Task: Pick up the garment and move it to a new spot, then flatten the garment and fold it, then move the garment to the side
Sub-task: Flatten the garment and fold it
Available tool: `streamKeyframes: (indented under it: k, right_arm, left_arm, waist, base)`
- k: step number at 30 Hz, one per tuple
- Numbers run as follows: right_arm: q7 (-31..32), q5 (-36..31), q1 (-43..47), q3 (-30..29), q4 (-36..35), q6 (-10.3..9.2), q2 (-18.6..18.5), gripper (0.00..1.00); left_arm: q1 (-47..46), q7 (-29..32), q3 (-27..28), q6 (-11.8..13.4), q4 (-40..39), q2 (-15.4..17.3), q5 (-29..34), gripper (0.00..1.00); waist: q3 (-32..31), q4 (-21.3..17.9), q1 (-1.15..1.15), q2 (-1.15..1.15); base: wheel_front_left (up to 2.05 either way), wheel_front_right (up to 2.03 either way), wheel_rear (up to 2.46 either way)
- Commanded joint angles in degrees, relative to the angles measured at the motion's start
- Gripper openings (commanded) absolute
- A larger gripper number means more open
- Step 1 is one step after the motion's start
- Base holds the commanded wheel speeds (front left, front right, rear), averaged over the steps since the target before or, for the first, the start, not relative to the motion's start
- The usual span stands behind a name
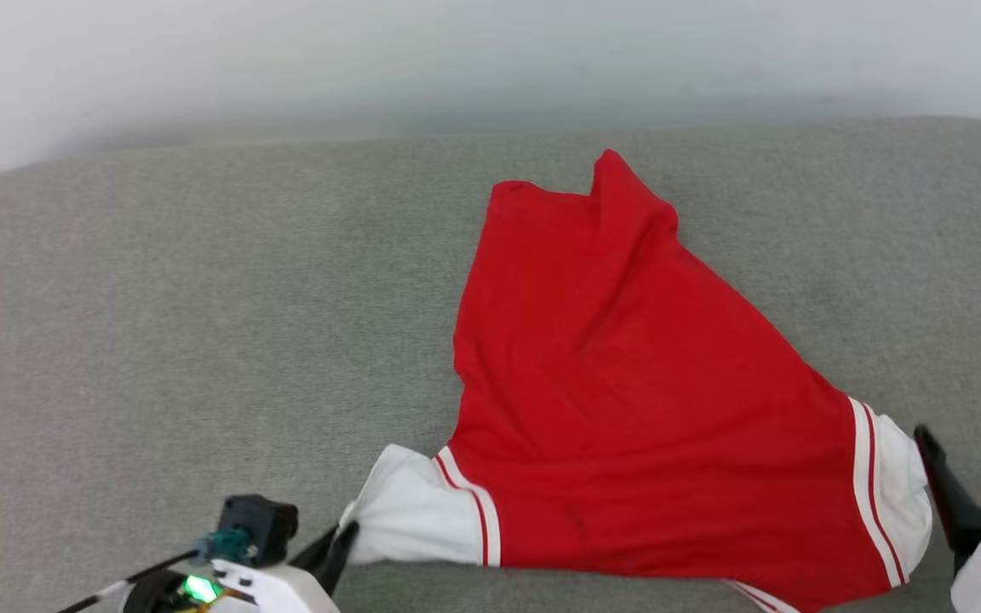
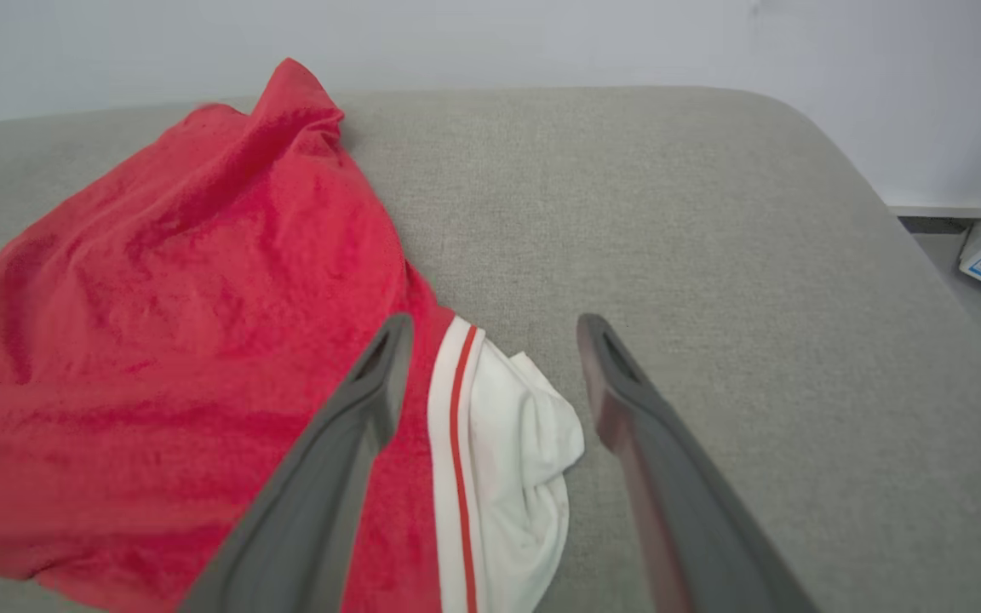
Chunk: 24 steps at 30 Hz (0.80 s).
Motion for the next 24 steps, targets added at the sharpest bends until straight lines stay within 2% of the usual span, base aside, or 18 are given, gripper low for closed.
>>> streamKeyframes:
  k: [1, 6, 11, 22, 24]
  right_arm:
    - [1.30, 0.24, 1.24, 0.08, -0.13, -0.02, -0.28, 1.00]
    - [9.50, 0.19, 3.83, -1.91, -0.91, -0.03, -1.52, 1.00]
    - [17.80, -0.68, 5.20, -3.93, -0.44, -0.02, -1.05, 1.00]
    - [27.03, -3.79, 0.92, -3.72, 3.26, -0.03, 0.22, 1.00]
    - [28.20, -4.38, 0.16, -2.52, 6.57, -0.02, 1.21, 1.00]
  left_arm:
    - [0.27, -0.50, 0.68, 0.40, -1.40, 0.47, 0.07, 0.00]
    - [1.54, -1.00, 3.57, 2.37, -9.40, 2.59, -0.54, 0.00]
    - [2.50, -0.22, 4.82, 4.01, -15.78, 4.02, -0.21, 0.00]
    - [0.84, 1.19, 4.52, 5.35, -22.00, 4.69, 1.55, 0.00]
    - [-0.31, 1.26, 3.59, 5.05, -21.88, 3.85, 1.95, 0.00]
  waist:
    - [-0.68, 0.97, -0.01, 0.00]
    - [-0.52, 2.22, -0.01, 0.00]
    - [0.49, 3.66, -0.01, 0.00]
    - [4.12, 6.41, -0.01, 0.00]
    - [5.44, 7.37, -0.01, 0.00]
  base:
    - [0.00, 0.00, 0.00]
    - [0.00, 0.00, 0.00]
    - [0.00, 0.00, 0.00]
    - [0.00, 0.00, 0.00]
    - [0.00, 0.00, 0.00]
